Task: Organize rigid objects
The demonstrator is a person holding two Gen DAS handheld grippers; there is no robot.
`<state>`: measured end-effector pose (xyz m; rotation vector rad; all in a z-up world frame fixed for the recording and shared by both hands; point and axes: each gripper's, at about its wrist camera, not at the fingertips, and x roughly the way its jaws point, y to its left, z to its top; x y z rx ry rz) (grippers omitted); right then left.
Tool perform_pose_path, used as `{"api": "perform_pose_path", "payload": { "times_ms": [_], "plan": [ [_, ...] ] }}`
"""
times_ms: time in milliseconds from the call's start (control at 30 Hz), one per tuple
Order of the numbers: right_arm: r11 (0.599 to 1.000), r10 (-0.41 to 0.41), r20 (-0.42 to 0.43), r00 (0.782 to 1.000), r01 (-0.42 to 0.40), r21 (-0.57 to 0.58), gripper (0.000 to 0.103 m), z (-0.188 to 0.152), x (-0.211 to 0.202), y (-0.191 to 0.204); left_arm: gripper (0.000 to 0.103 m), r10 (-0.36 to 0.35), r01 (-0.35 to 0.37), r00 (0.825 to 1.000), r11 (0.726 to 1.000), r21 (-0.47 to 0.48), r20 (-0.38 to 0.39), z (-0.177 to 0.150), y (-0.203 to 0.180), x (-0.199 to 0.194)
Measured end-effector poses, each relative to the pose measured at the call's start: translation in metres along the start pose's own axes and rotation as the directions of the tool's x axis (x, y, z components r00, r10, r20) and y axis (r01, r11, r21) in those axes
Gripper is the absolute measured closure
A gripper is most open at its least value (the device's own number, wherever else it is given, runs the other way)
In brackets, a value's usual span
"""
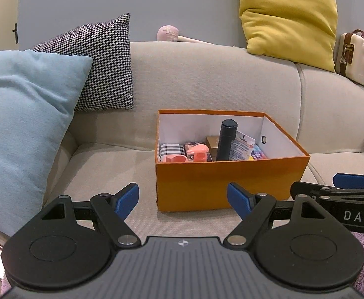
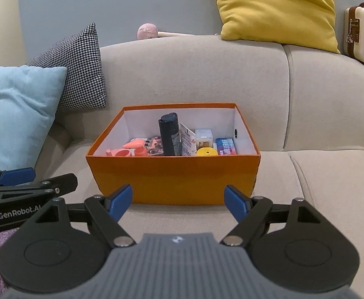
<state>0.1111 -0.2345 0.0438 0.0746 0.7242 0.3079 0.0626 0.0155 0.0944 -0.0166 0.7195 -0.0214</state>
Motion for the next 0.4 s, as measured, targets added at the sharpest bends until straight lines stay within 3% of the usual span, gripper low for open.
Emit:
{"api": "perform_pose_path", "payload": {
  "times_ms": [400],
  "plan": [
    [1.000,0.001,-0.012,1.000,-0.001,-0.009,0.022,-0.0020,0.0024,0.0013,0.009,-0.011,0.011,1.000,1.000,0.003,0.002,-0.0004,0.0014,0.0003]
  ]
}}
